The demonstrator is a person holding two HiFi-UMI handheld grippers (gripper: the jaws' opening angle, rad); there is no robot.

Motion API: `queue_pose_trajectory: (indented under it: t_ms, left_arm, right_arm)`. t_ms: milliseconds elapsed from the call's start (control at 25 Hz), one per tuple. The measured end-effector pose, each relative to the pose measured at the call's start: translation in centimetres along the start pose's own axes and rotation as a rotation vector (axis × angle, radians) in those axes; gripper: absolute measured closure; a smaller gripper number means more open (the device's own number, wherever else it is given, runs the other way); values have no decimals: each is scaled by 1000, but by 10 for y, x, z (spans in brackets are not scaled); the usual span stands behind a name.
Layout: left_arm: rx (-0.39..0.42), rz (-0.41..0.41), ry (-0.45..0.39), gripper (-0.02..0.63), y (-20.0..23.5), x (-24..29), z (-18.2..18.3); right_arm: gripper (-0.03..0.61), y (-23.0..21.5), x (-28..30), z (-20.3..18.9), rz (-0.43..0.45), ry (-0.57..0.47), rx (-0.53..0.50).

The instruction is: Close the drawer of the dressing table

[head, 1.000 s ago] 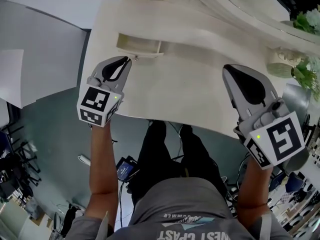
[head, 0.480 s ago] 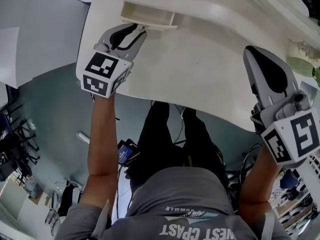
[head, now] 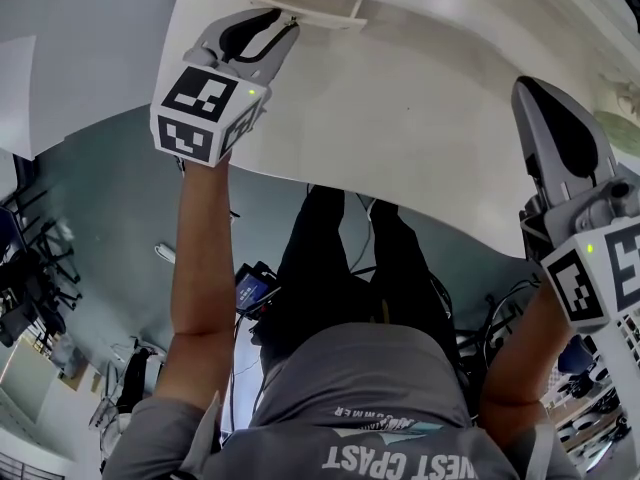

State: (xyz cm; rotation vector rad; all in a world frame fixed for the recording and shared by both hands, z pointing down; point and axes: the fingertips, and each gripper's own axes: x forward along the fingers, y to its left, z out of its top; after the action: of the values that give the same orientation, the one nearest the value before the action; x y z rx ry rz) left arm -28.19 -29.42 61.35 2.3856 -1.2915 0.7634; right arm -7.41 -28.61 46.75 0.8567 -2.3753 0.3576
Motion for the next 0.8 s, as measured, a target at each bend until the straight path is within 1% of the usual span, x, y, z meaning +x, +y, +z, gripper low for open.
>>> queue_pose_trajectory:
  t_ms: [320,600,800]
  left_arm:
    - [10,7,1,538,7,6,7]
    - [28,1,22,538,8,12,11]
    - [44,-5,28,529,13,21,20]
  right_arm:
    - [577,-2,0,1,-2,2,6]
    - [577,-4,-6,0,-20,-3,9]
    - [577,-4,-11,2,-31,-5,12]
